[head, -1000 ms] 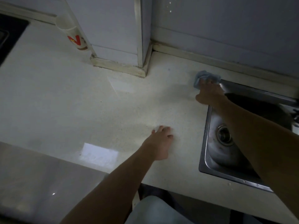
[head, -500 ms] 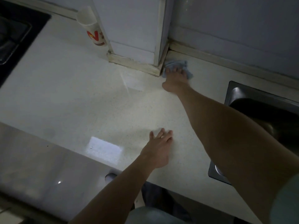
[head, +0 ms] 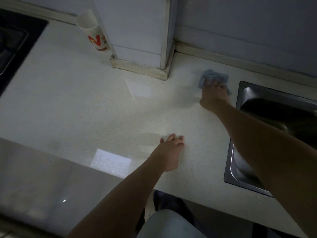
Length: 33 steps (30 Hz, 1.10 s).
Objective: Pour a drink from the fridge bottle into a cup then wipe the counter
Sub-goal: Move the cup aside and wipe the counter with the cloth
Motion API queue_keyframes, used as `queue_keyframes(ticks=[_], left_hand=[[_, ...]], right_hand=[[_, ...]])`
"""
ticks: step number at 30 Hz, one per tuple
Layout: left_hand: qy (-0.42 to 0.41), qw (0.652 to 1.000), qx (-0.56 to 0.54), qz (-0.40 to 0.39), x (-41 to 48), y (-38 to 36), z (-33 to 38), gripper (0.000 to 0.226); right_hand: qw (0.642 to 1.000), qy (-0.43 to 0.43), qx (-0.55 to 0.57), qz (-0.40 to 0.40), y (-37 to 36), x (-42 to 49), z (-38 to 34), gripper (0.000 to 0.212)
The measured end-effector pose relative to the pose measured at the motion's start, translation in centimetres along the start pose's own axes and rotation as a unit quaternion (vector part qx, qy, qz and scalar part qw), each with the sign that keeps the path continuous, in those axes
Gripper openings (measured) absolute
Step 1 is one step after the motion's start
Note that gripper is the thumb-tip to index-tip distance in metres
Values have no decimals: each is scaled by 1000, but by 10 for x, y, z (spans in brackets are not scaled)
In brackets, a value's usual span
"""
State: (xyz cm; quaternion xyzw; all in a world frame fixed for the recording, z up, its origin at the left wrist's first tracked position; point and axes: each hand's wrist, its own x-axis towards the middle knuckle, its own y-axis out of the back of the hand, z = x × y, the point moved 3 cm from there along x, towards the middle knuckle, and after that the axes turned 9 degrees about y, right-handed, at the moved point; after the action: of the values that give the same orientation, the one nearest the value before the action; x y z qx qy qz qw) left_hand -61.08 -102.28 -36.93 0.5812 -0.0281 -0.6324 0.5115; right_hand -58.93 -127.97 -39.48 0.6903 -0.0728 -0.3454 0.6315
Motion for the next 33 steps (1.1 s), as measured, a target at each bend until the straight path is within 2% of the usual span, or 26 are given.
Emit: queue_keyframes(ticks=[5,10,12,15,19,26,30,33], left_hand=[[-7,1000,14,9,1,-2,-1,71],[-14,999,29,29,2,-5,-2,70],[-12,999,36,38,2,-8,-1,72],[-8,997,49,53,3,-13,0,73],[-4,998,46,50,4,-14,0,76],[-20,999,16,32,0,-10,-4,69],[-66,994,54,69,-20,-25,-23,61],[-65,991,57,100,-46,-43,-37,58]], right_hand=[[997,-79,18,-7,-11,-22,49,80],[984,-155,89,-24,-8,-11,23,83],[987,-129,92,-19,-4,-3,-3,83],[997,-24,70,-10,3,6,-52,81],[995,92,21,-33,4,11,-106,89],[989,134,-25,-65,1,-6,-116,88],[984,159,-48,-69,-13,-37,-125,88],[985,161,-39,-56,-25,-65,-135,90]])
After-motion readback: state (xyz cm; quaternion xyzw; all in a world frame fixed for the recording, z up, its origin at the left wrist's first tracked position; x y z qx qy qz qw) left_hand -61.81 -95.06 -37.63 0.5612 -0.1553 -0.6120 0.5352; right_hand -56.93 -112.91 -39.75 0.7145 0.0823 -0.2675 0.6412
